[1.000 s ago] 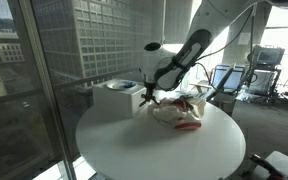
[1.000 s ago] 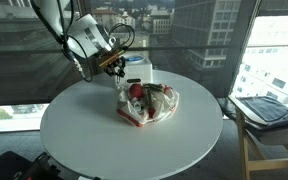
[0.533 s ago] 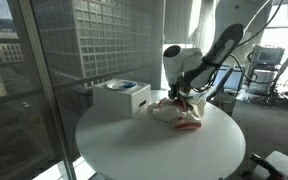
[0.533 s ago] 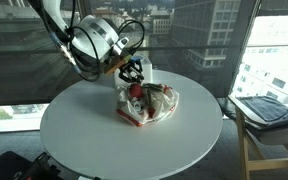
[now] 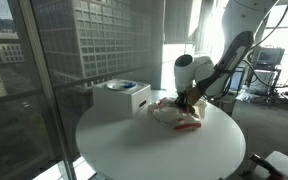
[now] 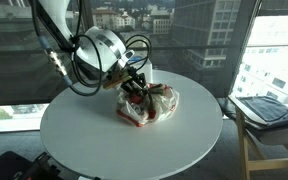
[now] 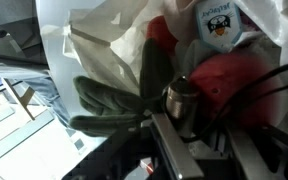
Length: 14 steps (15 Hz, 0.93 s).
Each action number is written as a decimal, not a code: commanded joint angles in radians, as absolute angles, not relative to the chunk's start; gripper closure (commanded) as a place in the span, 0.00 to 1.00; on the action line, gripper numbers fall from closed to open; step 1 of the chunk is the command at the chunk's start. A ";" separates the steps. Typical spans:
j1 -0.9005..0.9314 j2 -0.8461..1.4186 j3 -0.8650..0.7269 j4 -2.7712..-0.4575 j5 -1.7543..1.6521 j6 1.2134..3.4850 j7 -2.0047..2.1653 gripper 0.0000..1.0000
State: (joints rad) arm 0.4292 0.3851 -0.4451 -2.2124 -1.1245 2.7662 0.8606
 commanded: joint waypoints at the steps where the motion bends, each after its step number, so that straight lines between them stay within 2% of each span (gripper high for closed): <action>1: 0.414 0.415 -0.509 -2.210 -1.273 2.956 1.018 0.89; 4: 0.441 0.385 -0.571 -2.191 -1.481 3.074 1.169 0.89; 7: 0.400 0.374 -0.559 -2.200 -1.549 3.214 1.186 0.87; 8: 0.395 0.376 -0.557 -2.204 -1.554 3.240 1.179 0.79; 9: 0.392 0.376 -0.558 -2.209 -1.553 3.254 1.174 0.44; 10: 0.389 0.375 -0.559 -2.215 -1.544 3.259 1.171 0.43; 14: 0.380 0.369 -0.561 -2.234 -1.531 3.262 1.161 0.14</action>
